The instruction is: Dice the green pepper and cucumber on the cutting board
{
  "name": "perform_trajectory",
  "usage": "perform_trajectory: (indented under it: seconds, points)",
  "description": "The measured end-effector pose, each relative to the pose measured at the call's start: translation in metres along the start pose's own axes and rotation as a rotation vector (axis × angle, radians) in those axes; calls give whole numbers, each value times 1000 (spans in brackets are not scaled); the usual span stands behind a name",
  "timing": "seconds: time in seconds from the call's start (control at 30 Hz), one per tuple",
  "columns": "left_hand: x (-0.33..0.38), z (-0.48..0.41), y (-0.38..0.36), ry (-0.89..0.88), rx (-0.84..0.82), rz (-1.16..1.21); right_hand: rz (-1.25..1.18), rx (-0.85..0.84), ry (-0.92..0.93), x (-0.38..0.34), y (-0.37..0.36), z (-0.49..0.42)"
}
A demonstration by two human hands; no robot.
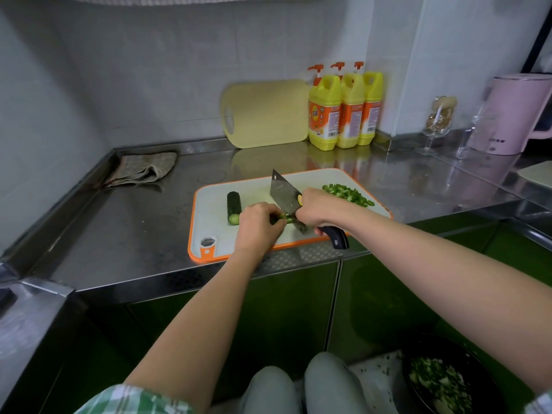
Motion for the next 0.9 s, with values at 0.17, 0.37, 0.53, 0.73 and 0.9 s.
perform_trajectory:
  seconds: [0.17,0.37,0.53,0.73,0.9]
  points:
    - [2,0,1,6,-10,-18,-18,109,23,6,-12,-12]
    - [2,0,2,19,-13,-18,-155,150,47,17,-5,-5]
    - [2,-1,2,23,-5,-21,-71,28,33,8,2,8]
    - [1,-1,2,12,4,-20,-4,8,15,-3,-3,7]
    - [1,0,2,14,-5,-27,10,66,10,-3,-13,-4]
Point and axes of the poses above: each hand's wrist, its own z-axis away from the middle knuckle, its own y-axis out of the back of the hand, x = y × z, the point moved 1 cm from there along -z, towards the middle knuckle, and after that the axes turned 8 degrees about y, right-handed, at the moved point
